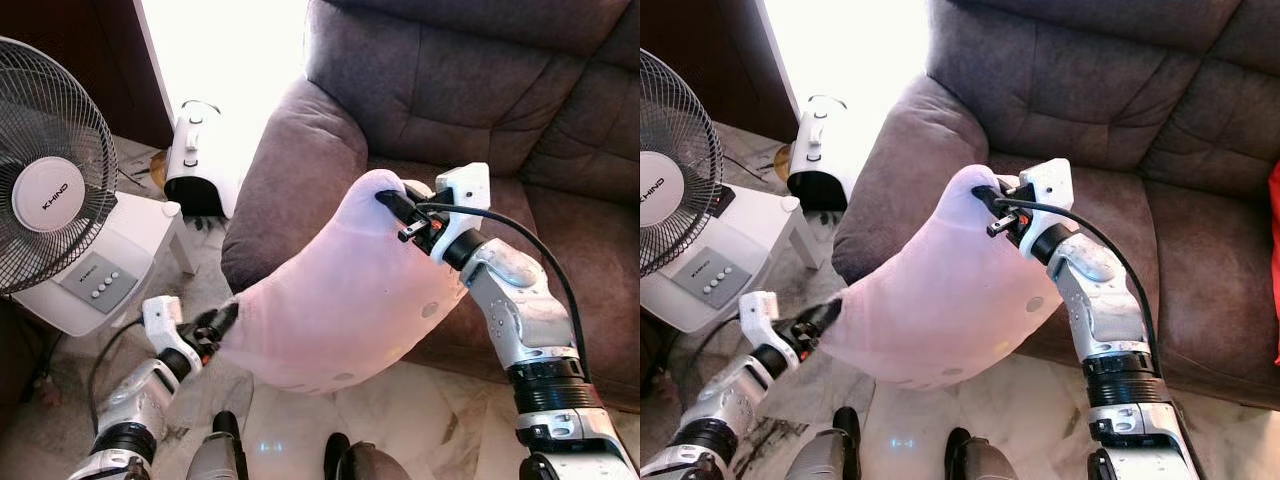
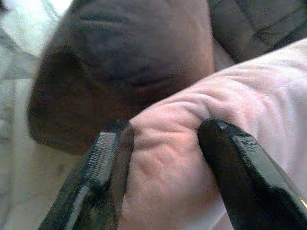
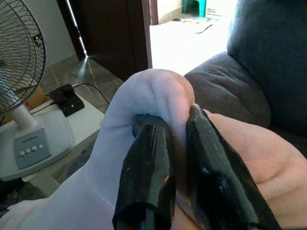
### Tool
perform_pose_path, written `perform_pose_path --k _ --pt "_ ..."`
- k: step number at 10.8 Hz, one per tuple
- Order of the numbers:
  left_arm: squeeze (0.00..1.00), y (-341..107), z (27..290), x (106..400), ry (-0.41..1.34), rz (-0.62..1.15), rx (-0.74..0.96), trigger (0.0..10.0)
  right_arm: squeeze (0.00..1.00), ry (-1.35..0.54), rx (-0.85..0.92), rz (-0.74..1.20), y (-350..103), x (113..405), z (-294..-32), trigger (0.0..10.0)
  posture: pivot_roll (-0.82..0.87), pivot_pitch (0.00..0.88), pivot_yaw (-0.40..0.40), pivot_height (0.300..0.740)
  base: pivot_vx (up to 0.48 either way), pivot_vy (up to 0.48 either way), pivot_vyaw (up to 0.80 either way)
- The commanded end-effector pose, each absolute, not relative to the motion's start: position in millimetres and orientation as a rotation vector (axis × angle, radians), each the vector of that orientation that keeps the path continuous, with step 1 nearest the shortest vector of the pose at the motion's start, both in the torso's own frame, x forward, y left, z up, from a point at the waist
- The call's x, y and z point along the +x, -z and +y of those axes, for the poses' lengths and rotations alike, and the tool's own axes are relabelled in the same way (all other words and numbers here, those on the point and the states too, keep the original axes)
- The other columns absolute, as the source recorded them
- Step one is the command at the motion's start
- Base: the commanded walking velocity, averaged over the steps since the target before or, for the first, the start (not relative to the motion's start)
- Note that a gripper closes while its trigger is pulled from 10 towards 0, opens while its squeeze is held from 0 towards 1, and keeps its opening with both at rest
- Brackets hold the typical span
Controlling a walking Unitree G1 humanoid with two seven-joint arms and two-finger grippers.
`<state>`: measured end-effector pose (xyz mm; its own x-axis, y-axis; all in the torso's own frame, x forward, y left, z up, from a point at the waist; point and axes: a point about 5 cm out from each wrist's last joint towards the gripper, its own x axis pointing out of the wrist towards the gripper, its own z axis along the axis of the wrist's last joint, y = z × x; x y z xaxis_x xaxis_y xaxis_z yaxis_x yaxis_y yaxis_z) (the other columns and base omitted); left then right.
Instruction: Move the pillow to the sofa from floor
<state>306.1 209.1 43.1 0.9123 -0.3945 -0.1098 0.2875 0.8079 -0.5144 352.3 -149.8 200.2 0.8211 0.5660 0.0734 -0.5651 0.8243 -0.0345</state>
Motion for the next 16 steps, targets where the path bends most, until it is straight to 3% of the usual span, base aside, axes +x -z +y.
perform_pose_path --k 1,3,4,5,16 --pt "0.0 -30.4 198.0 297.4 0.409 0.268 -0.57 10.0 0.0 -0.612 -0.016 -0.153 -216.0 349.1 -150.6 10.0 -0.05 0.324 -0.157 0.74 0.0 0.0 0.0" --pt "0.0 -26.9 189.5 291.5 0.493 0.289 -0.581 9.5 0.0 -0.616 -0.017 -0.149 -215.6 349.4 -149.5 10.0 -0.04 0.316 -0.158 0.74 0.0 0.0 0.0" --pt "0.0 -25.8 187.5 289.8 0.513 0.299 -0.577 1.9 0.0 -0.617 -0.016 -0.151 -216.5 349.9 -148.8 10.0 -0.04 0.311 -0.155 0.74 0.0 0.0 0.0" --pt "0.0 -24.7 186.0 288.6 0.525 0.305 -0.564 0.0 0.0 -0.617 -0.016 -0.153 -217.0 350.3 -148.2 10.0 -0.04 0.309 -0.153 0.74 0.0 0.0 0.0" --pt "0.0 -31.9 179.4 282.0 0.643 0.264 -0.608 0.0 0.0 -0.616 -0.009 -0.155 -217.4 355.0 -145.9 10.0 -0.02 0.299 -0.156 0.74 0.0 0.0 0.0"
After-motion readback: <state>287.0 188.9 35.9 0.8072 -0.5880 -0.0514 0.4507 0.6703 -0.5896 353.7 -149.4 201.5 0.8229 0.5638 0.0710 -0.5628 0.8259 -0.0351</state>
